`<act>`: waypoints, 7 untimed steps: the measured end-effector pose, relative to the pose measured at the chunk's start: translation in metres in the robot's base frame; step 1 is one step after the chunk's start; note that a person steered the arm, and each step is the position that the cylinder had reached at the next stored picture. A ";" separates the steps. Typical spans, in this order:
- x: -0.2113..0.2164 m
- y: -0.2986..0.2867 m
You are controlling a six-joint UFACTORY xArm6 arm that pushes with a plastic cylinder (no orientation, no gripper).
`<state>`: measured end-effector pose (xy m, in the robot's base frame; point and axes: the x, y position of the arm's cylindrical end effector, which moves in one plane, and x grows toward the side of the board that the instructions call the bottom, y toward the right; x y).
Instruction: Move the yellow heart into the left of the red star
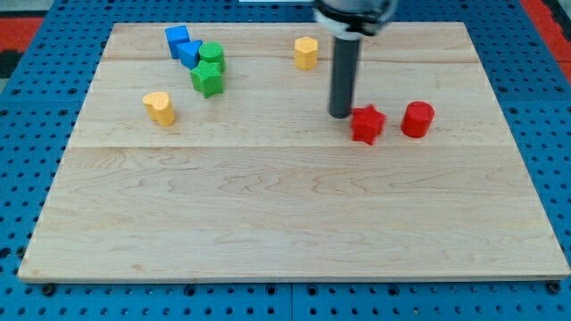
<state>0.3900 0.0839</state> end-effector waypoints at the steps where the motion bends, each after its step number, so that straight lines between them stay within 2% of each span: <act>1: 0.022 -0.043; 2: 0.089 -0.110; 3: 0.090 -0.245; 4: 0.048 -0.335; 5: -0.003 -0.386; 6: -0.021 -0.358; 7: -0.009 -0.257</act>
<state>0.3809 -0.1731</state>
